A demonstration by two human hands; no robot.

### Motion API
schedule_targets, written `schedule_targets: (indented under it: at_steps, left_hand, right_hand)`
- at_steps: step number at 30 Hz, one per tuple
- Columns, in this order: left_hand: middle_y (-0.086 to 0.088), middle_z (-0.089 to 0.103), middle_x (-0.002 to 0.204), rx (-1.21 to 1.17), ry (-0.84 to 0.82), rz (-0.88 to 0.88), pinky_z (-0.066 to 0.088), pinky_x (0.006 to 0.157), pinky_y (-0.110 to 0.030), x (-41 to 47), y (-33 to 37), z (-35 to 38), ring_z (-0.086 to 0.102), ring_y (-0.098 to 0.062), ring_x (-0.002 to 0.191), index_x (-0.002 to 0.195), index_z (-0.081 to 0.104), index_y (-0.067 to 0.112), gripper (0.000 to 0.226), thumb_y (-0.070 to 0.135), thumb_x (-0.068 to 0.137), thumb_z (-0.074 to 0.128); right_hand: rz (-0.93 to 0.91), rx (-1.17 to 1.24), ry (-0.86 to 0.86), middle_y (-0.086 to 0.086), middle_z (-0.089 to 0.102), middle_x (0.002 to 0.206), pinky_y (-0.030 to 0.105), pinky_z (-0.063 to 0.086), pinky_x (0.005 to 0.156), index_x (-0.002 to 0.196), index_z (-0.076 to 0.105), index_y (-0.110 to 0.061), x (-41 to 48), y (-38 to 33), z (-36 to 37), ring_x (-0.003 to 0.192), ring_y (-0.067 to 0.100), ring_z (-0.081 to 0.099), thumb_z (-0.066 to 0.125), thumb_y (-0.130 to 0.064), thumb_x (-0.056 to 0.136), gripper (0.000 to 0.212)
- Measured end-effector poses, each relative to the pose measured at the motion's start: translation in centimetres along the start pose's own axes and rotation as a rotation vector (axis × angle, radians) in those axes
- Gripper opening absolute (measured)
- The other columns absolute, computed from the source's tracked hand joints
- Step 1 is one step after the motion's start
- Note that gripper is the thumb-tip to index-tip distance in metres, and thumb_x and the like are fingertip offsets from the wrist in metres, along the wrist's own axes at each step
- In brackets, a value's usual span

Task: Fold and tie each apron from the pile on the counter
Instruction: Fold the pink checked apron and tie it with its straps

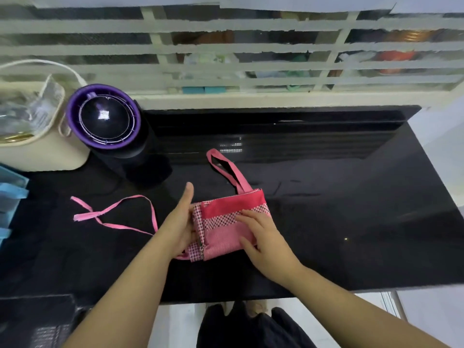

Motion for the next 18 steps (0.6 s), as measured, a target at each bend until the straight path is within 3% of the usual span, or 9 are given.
schedule_targets:
  at_steps: [2, 3, 5, 8, 10, 12, 14, 16, 18]
  left_hand:
    - [0.001, 0.066, 0.116, 0.371, 0.093, 0.144, 0.048, 0.09, -0.033, -0.2, 0.5, -0.7, 0.063, -0.015, 0.102, 0.123, 0.057, 0.019, 0.076, 0.069, 0.066, 0.067]
    - [0.004, 0.061, 0.12, 0.537, 0.135, 0.217, 0.046, 0.086, -0.026, -0.4, 0.6, -0.6, 0.059, -0.01, 0.1, 0.128, 0.051, 0.024, 0.064, 0.053, 0.075, 0.072]
    - [0.001, 0.055, 0.124, 0.757, 0.155, 0.318, 0.041, 0.07, -0.017, -0.4, 0.4, -0.4, 0.056, -0.006, 0.089, 0.139, 0.041, 0.025, 0.055, 0.021, 0.089, 0.064]
    - [-0.004, 0.054, 0.12, 0.776, 0.12, 0.268, 0.038, 0.054, -0.019, -0.1, 0.7, -0.3, 0.055, -0.009, 0.068, 0.143, 0.029, 0.031, 0.056, 0.009, 0.094, 0.045]
    - [-0.002, 0.056, 0.11, 0.777, 0.107, 0.242, 0.039, 0.056, -0.023, -0.1, 1.1, -0.4, 0.054, -0.013, 0.068, 0.144, 0.025, 0.033, 0.055, 0.008, 0.096, 0.038]
    - [0.0, 0.056, 0.105, 0.783, 0.104, 0.253, 0.039, 0.06, -0.025, -0.2, 1.3, -0.6, 0.054, -0.015, 0.073, 0.144, 0.024, 0.032, 0.054, 0.007, 0.097, 0.034]
    - [-0.003, 0.054, 0.116, 0.808, 0.105, 0.273, 0.039, 0.059, -0.021, -0.2, 1.2, -0.7, 0.055, -0.012, 0.075, 0.144, 0.023, 0.03, 0.053, 0.006, 0.098, 0.033]
    - [-0.005, 0.05, 0.129, 0.798, 0.122, 0.295, 0.039, 0.061, -0.019, -0.1, 1.0, -0.9, 0.054, -0.008, 0.08, 0.145, 0.023, 0.029, 0.054, 0.004, 0.098, 0.032]
    - [-0.008, 0.05, 0.132, 0.775, 0.125, 0.314, 0.04, 0.06, -0.019, -0.3, 0.8, -1.1, 0.056, -0.011, 0.081, 0.145, 0.022, 0.031, 0.058, 0.002, 0.096, 0.033]
  right_hand:
    - [-0.053, -0.072, -0.027, -0.006, 0.036, 0.146, 0.008, 0.006, 0.11, 0.14, 0.046, -0.016, 0.0, -0.1, 0.8, 0.137, 0.004, 0.024, 0.053, -0.022, 0.095, 0.046]
    - [-0.066, -0.101, -0.043, -0.002, 0.036, 0.148, 0.014, 0.009, 0.113, 0.14, 0.046, -0.015, 0.0, -0.3, 1.1, 0.139, 0.011, 0.026, 0.051, -0.025, 0.095, 0.046]
    - [-0.072, -0.137, -0.044, 0.003, 0.034, 0.151, 0.027, 0.019, 0.116, 0.139, 0.048, -0.015, 0.3, -0.6, 1.4, 0.14, 0.02, 0.03, 0.044, -0.033, 0.094, 0.048]
    - [0.009, -0.184, 0.114, 0.009, 0.026, 0.155, 0.035, 0.02, 0.114, 0.142, 0.045, -0.018, 1.1, -0.4, 0.4, 0.141, 0.026, 0.026, 0.041, -0.033, 0.094, 0.05]
    - [0.142, -0.129, 0.115, 0.008, 0.015, 0.159, 0.034, 0.016, 0.114, 0.148, 0.032, -0.023, 1.7, -0.2, -0.1, 0.143, 0.024, 0.018, 0.046, -0.027, 0.097, 0.053]
    - [0.243, 0.023, 0.068, 0.003, 0.02, 0.156, 0.031, 0.021, 0.112, 0.151, 0.022, -0.025, 2.1, 0.0, -0.1, 0.139, 0.019, 0.024, 0.053, -0.024, 0.096, 0.063]
    - [0.342, 0.287, 0.109, -0.002, 0.041, 0.14, 0.026, 0.035, 0.103, 0.15, 0.022, -0.025, 2.6, 0.0, -0.2, 0.125, 0.013, 0.042, 0.062, -0.021, 0.091, 0.071]
    - [0.496, 0.546, 0.092, -0.002, 0.057, 0.121, 0.026, 0.049, 0.089, 0.142, 0.034, -0.019, 3.5, 0.3, -0.5, 0.104, 0.011, 0.059, 0.07, -0.018, 0.085, 0.067]
    - [0.638, 0.782, -0.069, 0.008, 0.067, 0.112, 0.032, 0.055, 0.085, 0.122, 0.053, -0.008, 4.4, 0.8, -0.5, 0.095, 0.019, 0.067, 0.074, -0.012, 0.081, 0.046]
Point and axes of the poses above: each hand's wrist, its own x-axis towards the middle knuckle, its own z-axis out of the palm, y = z × x, the point moved 3 cm from there along x, towards the middle knuckle
